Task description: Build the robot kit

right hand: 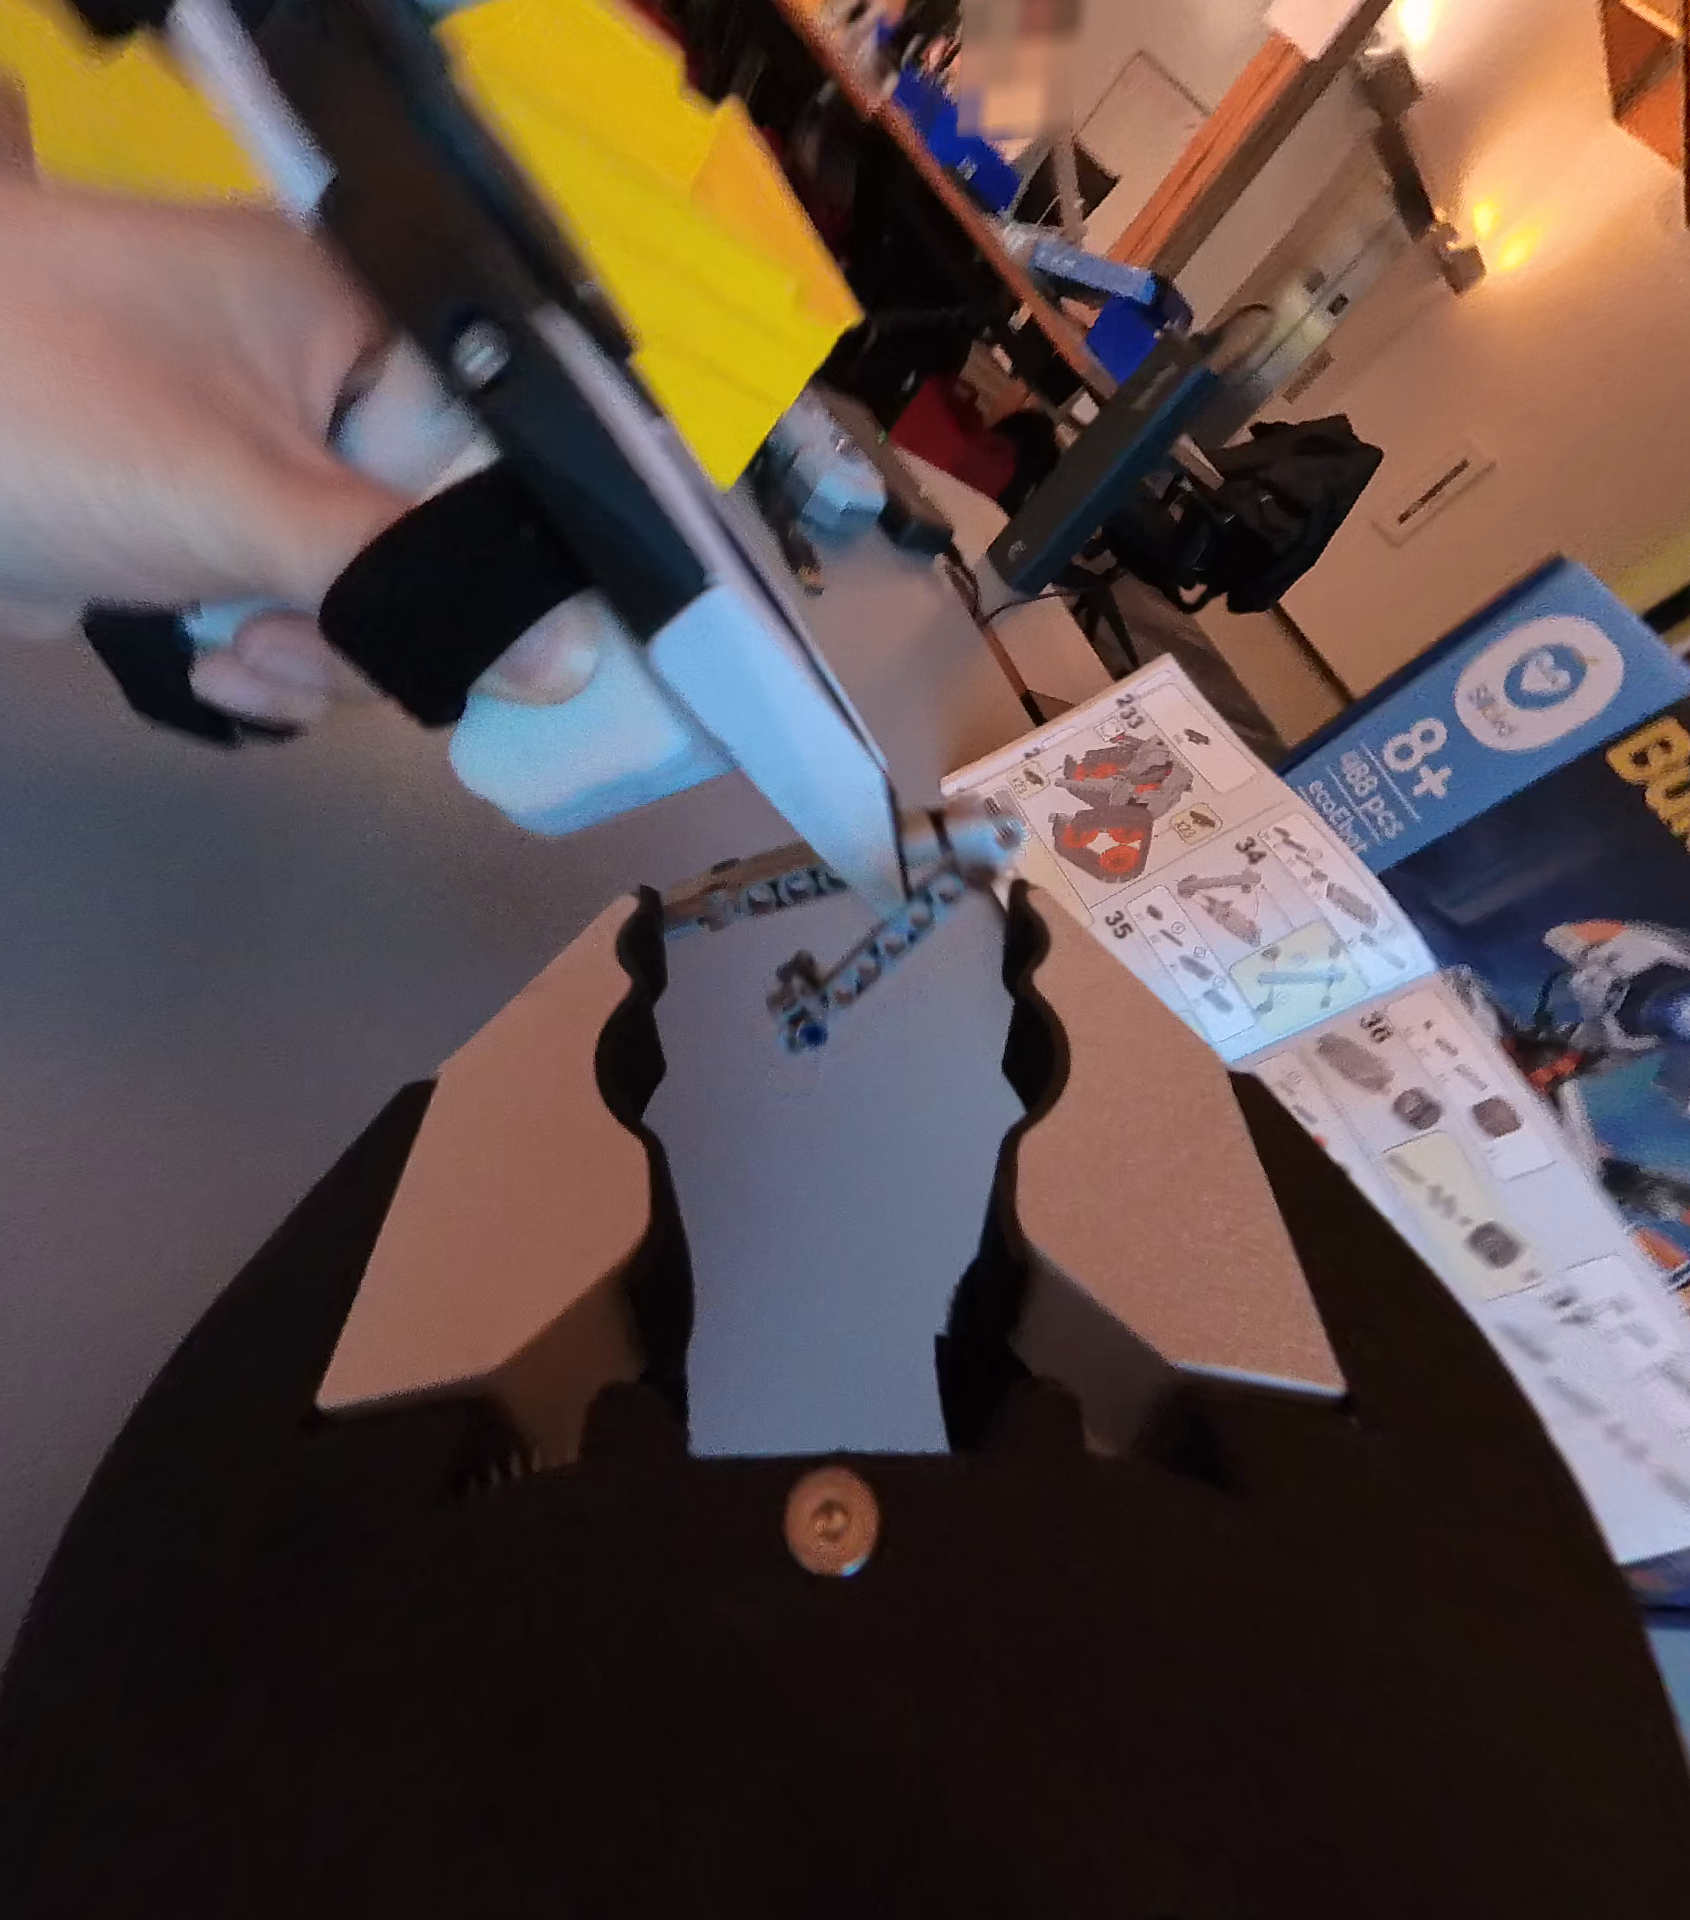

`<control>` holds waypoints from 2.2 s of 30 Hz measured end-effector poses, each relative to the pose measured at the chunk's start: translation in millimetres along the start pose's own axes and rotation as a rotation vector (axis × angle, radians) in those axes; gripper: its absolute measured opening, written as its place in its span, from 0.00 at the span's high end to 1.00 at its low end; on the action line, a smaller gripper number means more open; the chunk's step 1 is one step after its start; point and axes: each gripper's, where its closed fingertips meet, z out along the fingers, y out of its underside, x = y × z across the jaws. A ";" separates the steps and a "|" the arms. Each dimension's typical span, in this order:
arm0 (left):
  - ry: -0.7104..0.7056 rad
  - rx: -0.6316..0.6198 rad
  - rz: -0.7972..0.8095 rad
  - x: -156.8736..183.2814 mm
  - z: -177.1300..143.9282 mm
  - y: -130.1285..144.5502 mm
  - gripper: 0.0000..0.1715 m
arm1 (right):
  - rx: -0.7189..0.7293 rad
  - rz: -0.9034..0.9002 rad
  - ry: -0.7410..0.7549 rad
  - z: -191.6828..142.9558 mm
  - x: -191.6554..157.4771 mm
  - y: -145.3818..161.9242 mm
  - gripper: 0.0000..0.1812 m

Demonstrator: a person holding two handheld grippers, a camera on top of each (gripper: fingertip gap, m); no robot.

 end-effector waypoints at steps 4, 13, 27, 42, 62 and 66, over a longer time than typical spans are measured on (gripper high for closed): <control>-0.109 0.107 0.113 -8.2 -12.1 -17.8 0.87 | 0.248 0.498 -0.100 -23.5 20.6 -25.0 0.80; -0.080 0.240 -0.098 -11.0 -13.4 -30.5 0.87 | 0.082 0.657 -0.126 11.8 2.4 -12.1 0.81; 0.141 0.014 0.440 19.9 -9.2 -9.0 0.41 | 0.215 1.297 -0.527 -26.0 18.0 -1.1 0.96; 0.099 -0.128 1.144 52.8 28.3 6.5 0.58 | 0.091 1.332 -0.739 -41.6 3.5 10.9 0.96; 0.141 0.104 1.425 127.1 70.7 -148.9 0.58 | 0.149 0.984 -0.403 -109.0 149.4 -62.5 0.96; 0.102 0.219 1.367 126.9 72.2 -163.7 0.58 | 0.242 0.996 -0.449 -107.8 161.3 -70.3 0.97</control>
